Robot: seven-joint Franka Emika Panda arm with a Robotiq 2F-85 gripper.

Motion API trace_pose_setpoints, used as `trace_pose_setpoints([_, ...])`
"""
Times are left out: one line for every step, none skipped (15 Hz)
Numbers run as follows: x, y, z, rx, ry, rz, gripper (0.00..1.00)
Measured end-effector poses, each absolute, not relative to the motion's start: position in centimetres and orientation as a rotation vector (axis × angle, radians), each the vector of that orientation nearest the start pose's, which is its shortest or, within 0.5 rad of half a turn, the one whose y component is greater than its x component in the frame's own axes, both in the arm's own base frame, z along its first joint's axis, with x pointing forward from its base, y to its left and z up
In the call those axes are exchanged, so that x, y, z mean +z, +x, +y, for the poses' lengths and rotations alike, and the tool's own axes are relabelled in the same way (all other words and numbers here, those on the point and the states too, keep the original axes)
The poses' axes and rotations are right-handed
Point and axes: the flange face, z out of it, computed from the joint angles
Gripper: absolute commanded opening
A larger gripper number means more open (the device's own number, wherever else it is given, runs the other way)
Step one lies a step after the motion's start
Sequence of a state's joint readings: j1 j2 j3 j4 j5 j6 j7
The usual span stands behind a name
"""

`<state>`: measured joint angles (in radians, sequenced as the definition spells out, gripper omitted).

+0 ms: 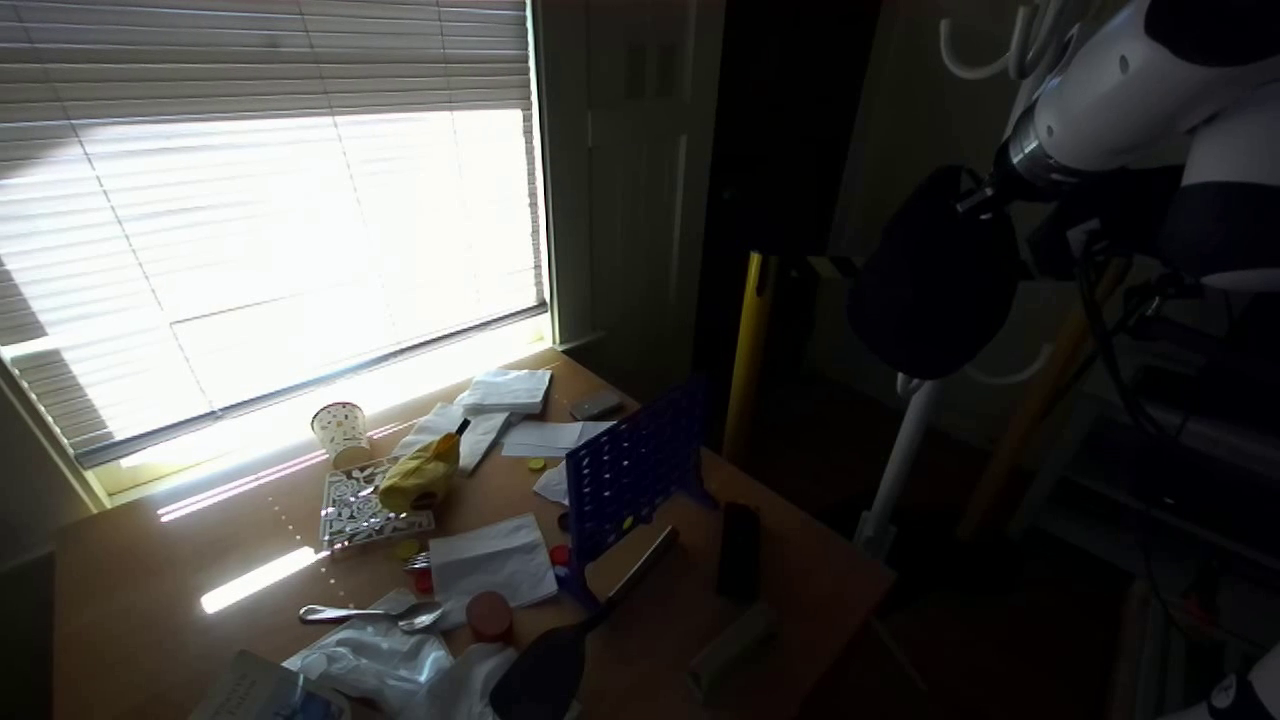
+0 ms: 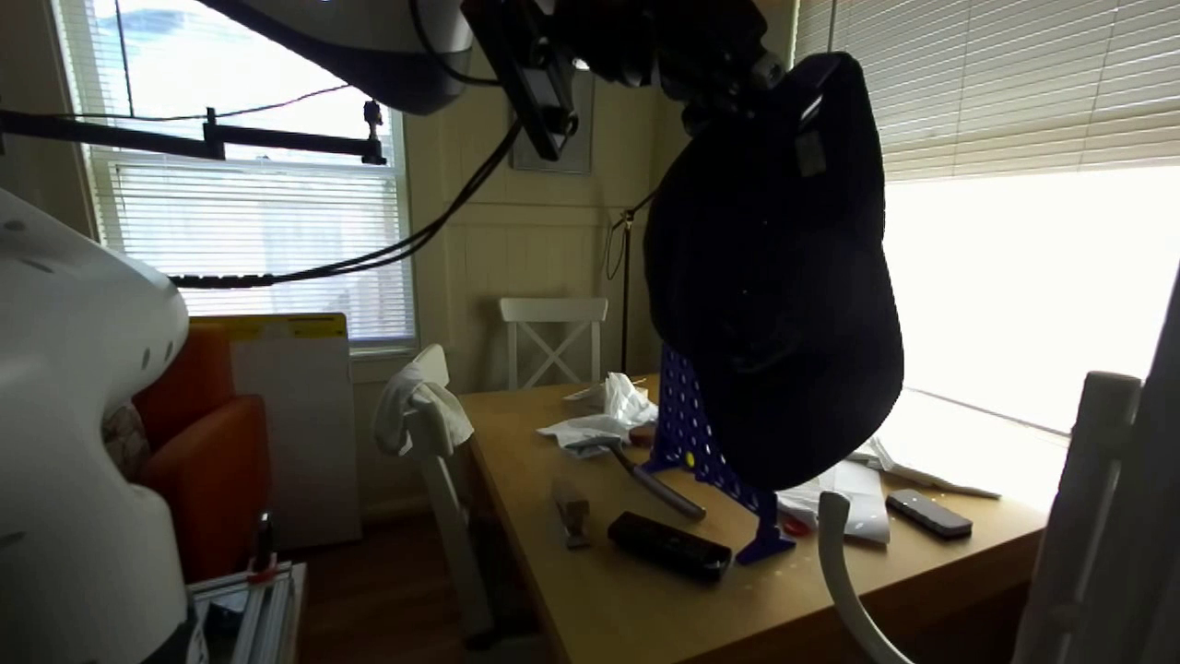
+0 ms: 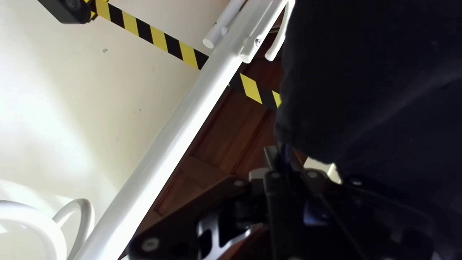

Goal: Move the hat to the top half of the coat rack

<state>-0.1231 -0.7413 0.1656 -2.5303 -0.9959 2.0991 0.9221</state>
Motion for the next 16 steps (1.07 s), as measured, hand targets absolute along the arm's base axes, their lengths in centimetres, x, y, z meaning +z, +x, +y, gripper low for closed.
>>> trace_pose_setpoints([56.6, 36.3, -1.4, 0.837, 2.130, -0.536, 0.01])
trace_pose_setpoints([56.7, 36.3, -1.3, 0.842, 2.128, -0.529, 0.01])
trace_pose_setpoints([57.2, 36.3, -1.0, 0.854, 2.109, -0.512, 0.01])
trace_pose_setpoints([58.2, 36.3, -0.5, 0.873, 2.086, -0.490, 0.01])
trace_pose_setpoints([59.7, 36.2, 0.1, 0.896, 2.056, -0.460, 0.01])
trace_pose_setpoints([61.5, 36.0, 0.8, 0.922, 2.018, -0.430, 0.01])
trace_pose_setpoints([63.5, 35.6, 1.4, 0.948, 1.977, -0.402, 0.01])
trace_pose_setpoints([65.4, 35.1, 1.9, 0.974, 1.934, -0.377, 0.01])
trace_pose_setpoints([67.3, 34.6, 2.4, 0.998, 1.892, -0.358, 0.01])
trace_pose_setpoints([69.1, 34.0, 2.6, 1.017, 1.848, -0.344, 0.01])
trace_pose_setpoints([70.7, 33.6, 2.8, 1.034, 1.807, -0.335, 0.01])
trace_pose_setpoints([71.9, 33.2, 3.0, 1.044, 1.774, -0.322, 0.01])
trace_pose_setpoints([72.9, 32.9, 3.1, 1.046, 1.750, -0.306, 0.01])
trace_pose_setpoints([73.4, 32.7, 3.2, 1.041, 1.735, -0.290, 0.01])
trace_pose_setpoints([73.6, 32.7, 3.3, 1.034, 1.721, -0.275, 0.01])
trace_pose_setpoints([73.7, 32.7, 3.4, 1.026, 1.710, -0.260, 0.01])
